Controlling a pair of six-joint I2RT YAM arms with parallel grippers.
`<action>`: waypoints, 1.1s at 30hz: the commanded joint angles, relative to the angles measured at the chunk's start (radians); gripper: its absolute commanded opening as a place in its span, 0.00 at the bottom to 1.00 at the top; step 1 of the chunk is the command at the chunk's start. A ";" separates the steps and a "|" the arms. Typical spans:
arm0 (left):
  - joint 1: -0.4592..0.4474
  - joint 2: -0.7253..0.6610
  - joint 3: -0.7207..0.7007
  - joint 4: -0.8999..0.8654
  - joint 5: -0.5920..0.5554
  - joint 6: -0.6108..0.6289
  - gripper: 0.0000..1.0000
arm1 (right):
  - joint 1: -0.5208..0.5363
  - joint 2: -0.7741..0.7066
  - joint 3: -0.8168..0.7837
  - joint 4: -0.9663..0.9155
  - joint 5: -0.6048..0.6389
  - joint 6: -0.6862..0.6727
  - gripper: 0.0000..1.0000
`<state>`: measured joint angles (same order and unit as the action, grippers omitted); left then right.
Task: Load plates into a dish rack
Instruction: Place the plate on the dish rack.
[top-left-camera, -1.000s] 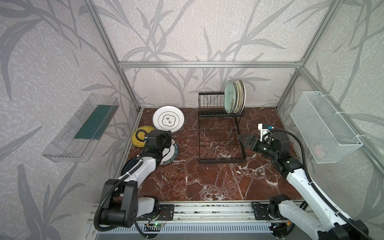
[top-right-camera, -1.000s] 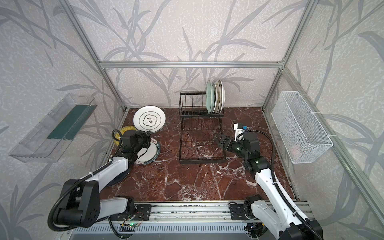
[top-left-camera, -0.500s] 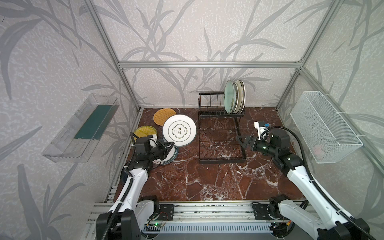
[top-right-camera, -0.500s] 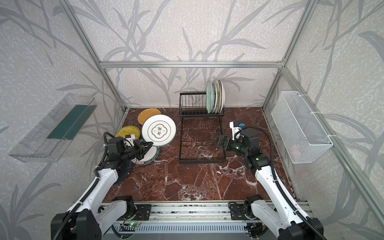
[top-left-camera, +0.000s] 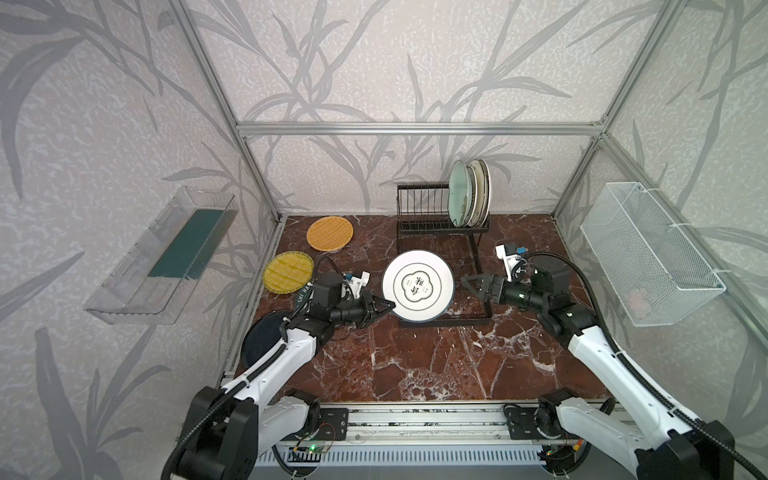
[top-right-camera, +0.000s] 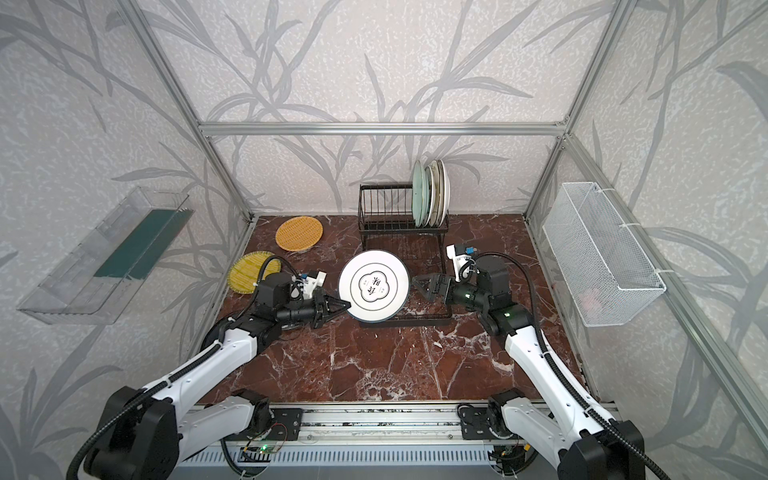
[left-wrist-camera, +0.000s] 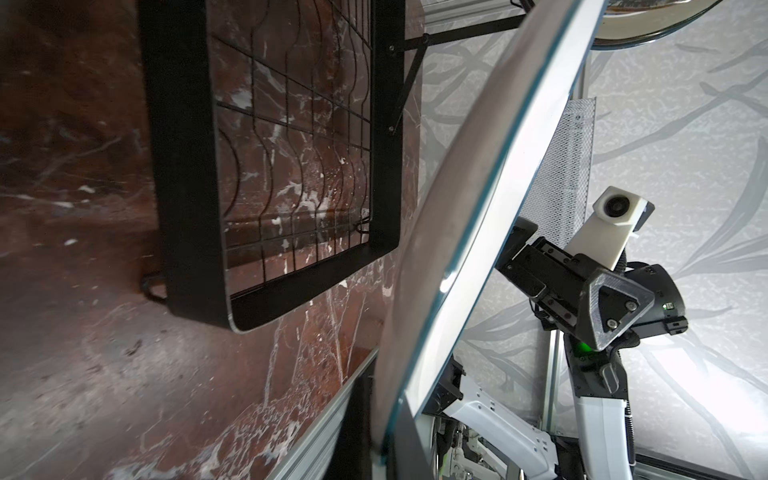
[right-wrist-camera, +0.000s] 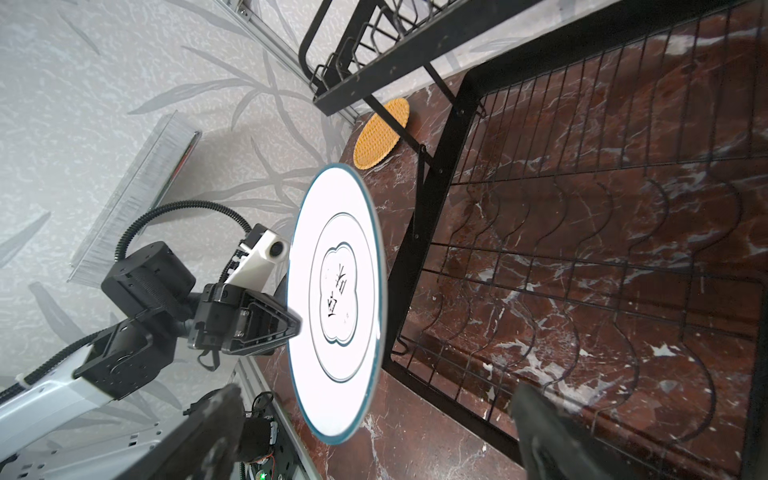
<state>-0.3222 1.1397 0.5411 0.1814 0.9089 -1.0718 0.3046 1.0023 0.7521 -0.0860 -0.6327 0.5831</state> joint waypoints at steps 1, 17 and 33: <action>-0.056 0.047 0.025 0.303 0.004 -0.108 0.00 | 0.039 0.020 0.030 0.054 0.005 0.034 0.97; -0.106 0.198 0.020 0.519 0.024 -0.169 0.00 | 0.110 -0.002 0.026 0.062 0.146 0.175 0.40; -0.107 0.153 0.043 0.221 -0.063 0.020 0.00 | 0.319 -0.031 0.049 0.028 0.544 0.322 0.00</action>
<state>-0.4221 1.3197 0.5484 0.5278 0.8875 -1.1507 0.5663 1.0012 0.7536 -0.1081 -0.1581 0.8375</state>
